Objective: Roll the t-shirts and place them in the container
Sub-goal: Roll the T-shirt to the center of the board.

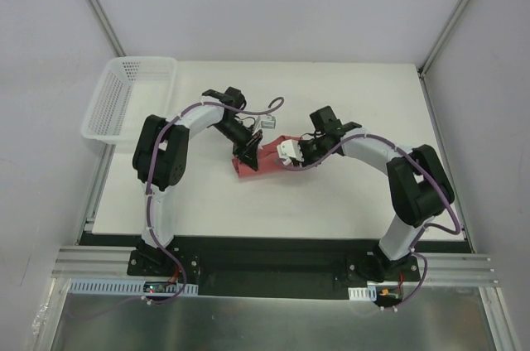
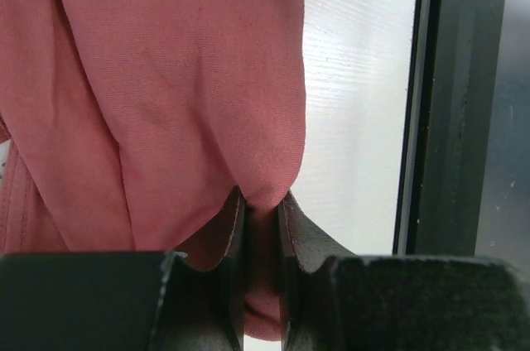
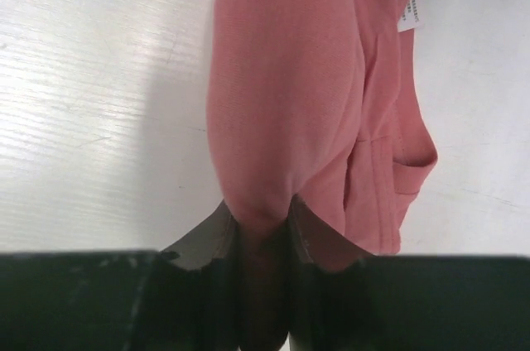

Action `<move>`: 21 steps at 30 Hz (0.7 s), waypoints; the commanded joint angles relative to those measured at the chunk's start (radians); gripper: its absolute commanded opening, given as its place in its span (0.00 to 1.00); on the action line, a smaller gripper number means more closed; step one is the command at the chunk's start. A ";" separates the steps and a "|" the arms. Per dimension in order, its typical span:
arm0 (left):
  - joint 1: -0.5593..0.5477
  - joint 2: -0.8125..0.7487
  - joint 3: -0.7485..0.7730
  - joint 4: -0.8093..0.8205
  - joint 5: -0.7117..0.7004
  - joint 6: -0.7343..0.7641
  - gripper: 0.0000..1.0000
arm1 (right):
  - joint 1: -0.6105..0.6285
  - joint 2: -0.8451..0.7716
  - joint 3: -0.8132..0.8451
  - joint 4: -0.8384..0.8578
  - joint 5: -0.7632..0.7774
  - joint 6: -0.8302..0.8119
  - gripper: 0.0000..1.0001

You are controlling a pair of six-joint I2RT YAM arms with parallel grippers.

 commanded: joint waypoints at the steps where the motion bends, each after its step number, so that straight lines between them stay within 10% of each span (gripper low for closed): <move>1: 0.016 -0.049 -0.018 -0.108 0.046 0.015 0.00 | -0.003 -0.034 0.068 -0.243 -0.047 -0.027 0.15; 11: 0.067 0.051 0.099 -0.462 0.200 0.043 0.00 | -0.019 -0.012 0.234 -0.882 -0.138 -0.011 0.12; 21: 0.084 0.120 0.067 -0.530 0.182 0.049 0.00 | -0.026 0.245 0.490 -1.128 -0.177 -0.031 0.15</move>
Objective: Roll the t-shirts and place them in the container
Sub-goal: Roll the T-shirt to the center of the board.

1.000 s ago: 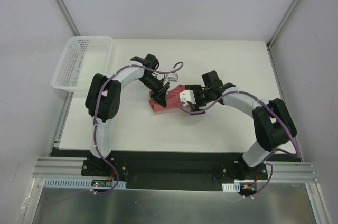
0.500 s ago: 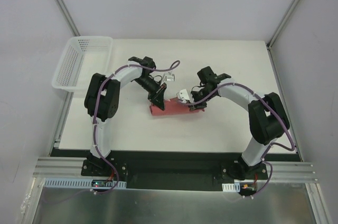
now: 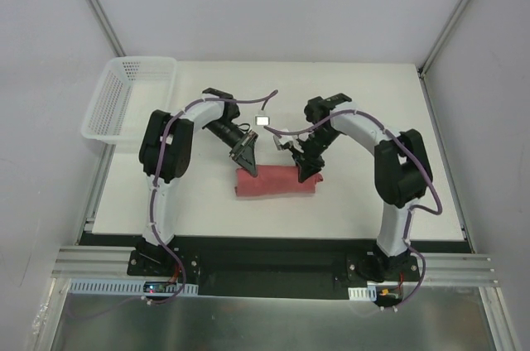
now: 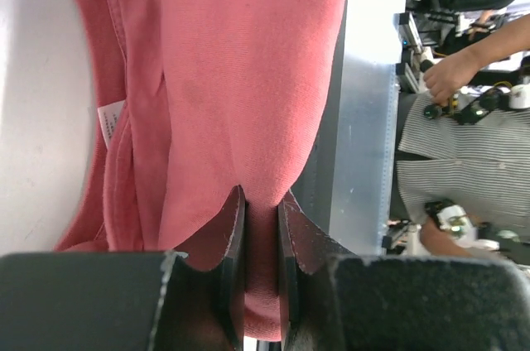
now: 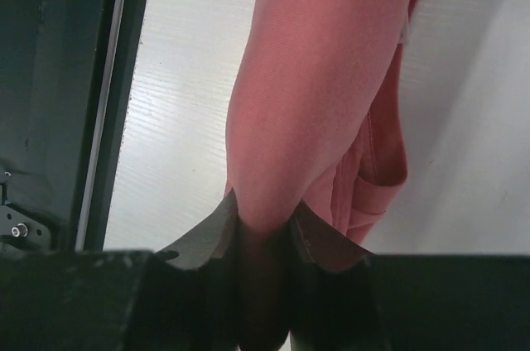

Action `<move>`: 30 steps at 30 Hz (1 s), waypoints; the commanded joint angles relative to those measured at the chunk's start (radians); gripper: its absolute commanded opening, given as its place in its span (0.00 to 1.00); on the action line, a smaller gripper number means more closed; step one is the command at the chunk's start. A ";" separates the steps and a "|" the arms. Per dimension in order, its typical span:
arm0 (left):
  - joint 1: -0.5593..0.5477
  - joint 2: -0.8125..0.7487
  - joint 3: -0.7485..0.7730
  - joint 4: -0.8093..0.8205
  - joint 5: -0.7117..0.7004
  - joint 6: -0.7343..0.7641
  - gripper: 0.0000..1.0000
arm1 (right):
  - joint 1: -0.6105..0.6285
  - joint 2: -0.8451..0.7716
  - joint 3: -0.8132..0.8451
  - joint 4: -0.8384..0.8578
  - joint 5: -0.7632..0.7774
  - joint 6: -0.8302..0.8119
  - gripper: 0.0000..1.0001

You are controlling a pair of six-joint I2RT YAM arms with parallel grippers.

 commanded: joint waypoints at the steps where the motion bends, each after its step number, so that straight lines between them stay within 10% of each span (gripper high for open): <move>1: 0.047 0.031 -0.010 -0.167 -0.027 0.036 0.00 | -0.019 0.101 0.118 -0.333 0.002 -0.047 0.15; 17: 0.124 0.169 0.045 -0.108 -0.104 -0.087 0.10 | -0.026 0.443 0.388 -0.493 0.024 0.043 0.16; 30: 0.245 -0.168 -0.044 0.202 -0.344 -0.403 0.35 | 0.027 0.563 0.501 -0.491 0.105 0.179 0.17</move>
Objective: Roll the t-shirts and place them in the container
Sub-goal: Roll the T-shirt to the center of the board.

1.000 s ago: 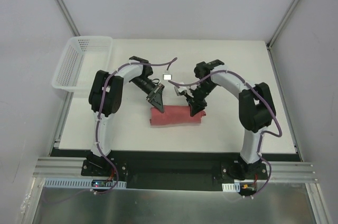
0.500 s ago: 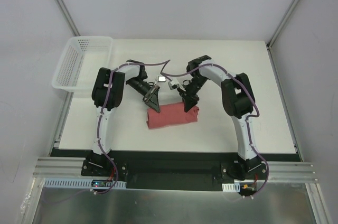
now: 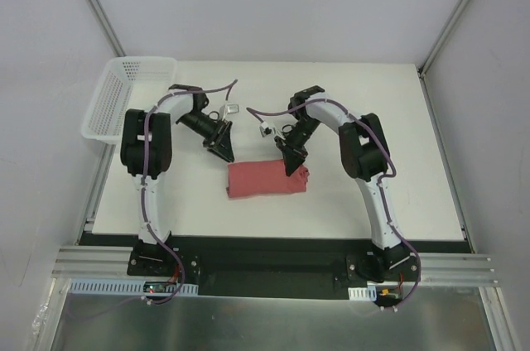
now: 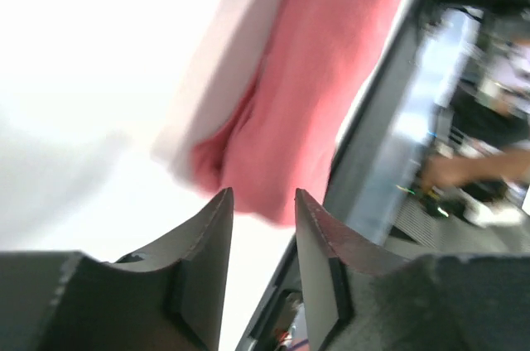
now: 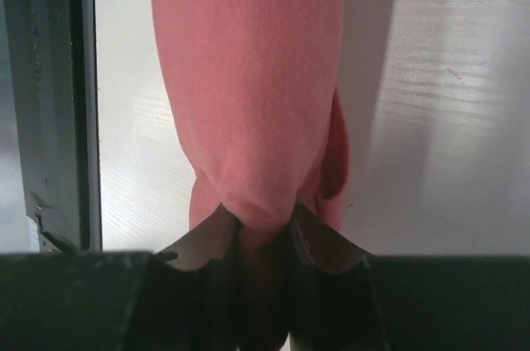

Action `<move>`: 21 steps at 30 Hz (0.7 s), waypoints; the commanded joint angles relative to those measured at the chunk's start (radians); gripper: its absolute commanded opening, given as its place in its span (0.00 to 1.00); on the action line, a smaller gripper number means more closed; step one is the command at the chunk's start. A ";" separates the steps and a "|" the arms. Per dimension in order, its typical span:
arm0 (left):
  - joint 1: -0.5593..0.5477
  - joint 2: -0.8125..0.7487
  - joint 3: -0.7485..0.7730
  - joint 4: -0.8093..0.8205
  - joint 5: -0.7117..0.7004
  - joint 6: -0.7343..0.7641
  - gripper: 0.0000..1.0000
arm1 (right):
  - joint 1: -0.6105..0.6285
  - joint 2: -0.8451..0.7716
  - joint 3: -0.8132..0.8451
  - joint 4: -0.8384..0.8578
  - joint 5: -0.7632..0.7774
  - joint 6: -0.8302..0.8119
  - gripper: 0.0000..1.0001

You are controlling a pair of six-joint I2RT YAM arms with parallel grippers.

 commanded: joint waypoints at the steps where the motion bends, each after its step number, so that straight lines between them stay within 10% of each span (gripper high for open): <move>1: 0.034 -0.191 -0.009 0.056 -0.191 -0.110 0.35 | 0.032 0.086 0.053 -0.310 0.153 0.058 0.18; 11: 0.027 -0.828 -0.445 0.443 -0.378 0.015 0.48 | 0.053 0.187 0.150 -0.310 0.192 0.222 0.18; 21: -0.545 -1.104 -0.803 0.798 -0.688 0.262 0.69 | 0.076 0.222 0.164 -0.308 0.233 0.273 0.18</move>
